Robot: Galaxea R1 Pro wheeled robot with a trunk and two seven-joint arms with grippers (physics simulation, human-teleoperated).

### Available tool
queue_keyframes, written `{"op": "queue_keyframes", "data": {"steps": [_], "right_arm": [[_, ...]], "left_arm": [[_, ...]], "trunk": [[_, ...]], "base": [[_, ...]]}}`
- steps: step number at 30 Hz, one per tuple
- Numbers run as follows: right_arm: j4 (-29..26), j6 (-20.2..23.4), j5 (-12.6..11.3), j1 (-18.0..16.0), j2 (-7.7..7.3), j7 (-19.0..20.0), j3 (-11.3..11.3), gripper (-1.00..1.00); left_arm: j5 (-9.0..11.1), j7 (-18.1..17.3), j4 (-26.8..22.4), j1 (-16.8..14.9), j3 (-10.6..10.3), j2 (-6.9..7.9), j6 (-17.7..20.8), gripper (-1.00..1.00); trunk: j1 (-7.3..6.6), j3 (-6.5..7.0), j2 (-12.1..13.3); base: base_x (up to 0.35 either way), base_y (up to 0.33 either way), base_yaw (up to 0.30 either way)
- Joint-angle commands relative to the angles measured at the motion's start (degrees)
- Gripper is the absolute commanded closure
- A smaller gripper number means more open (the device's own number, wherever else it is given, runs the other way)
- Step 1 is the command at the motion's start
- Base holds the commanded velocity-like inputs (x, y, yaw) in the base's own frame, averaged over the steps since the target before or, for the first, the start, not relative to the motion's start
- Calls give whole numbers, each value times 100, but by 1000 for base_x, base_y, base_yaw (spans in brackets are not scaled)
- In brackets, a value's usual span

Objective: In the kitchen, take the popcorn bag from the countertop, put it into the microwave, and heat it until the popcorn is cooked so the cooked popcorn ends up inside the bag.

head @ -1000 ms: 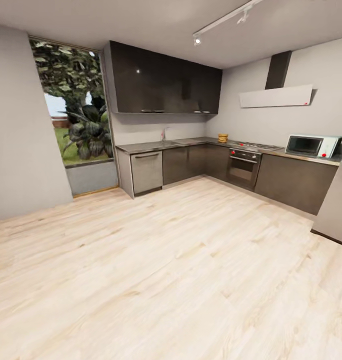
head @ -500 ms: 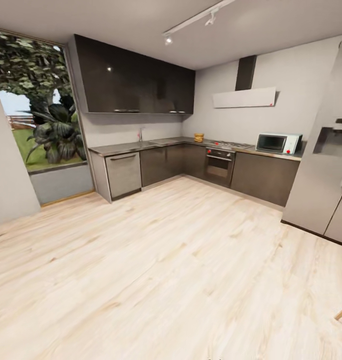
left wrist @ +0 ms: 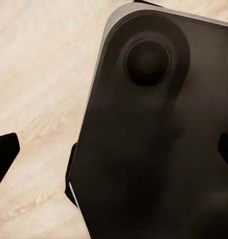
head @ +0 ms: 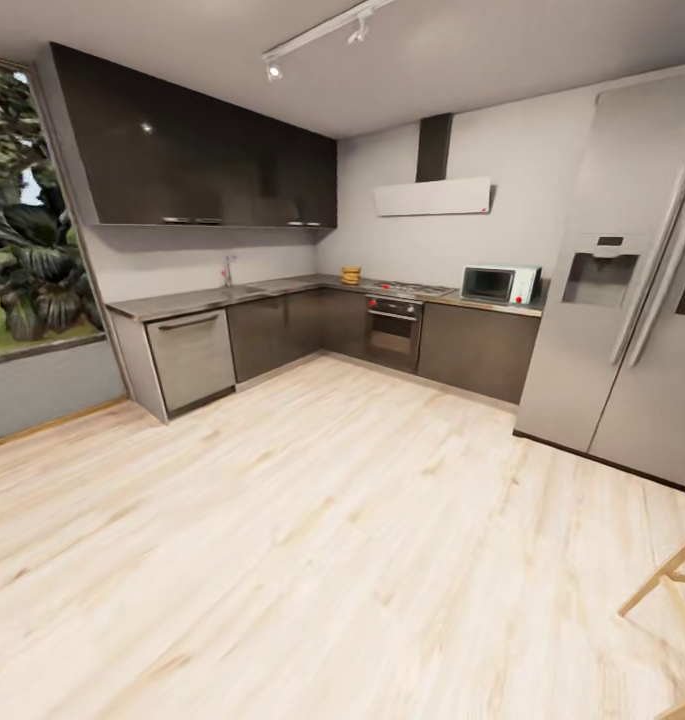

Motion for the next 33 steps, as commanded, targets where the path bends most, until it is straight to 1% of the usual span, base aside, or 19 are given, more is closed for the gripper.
{"op": "queue_keyframes", "data": {"steps": [1,7,9,33], "right_arm": [[1,-9,45,-1,2,-33,15,-100],[1,-16,48,-1,2,-29,16,-100],[1,-28,69,-1,2,-30,26,-100],[1,-44,143,-1,2,-27,85,-100]], "left_arm": [[25,15,-5,2,5,0,-14,-100],[33,15,-5,2,2,0,-14,-100],[33,15,-5,2,2,0,-14,-100],[42,15,-5,2,2,0,-12,-100]], "trunk": [[3,-4,-2],[3,-4,-2],[3,-4,-2],[3,-4,-2]], "base": [[322,0,-294],[322,0,-286],[322,0,-85],[322,0,-3]]}}
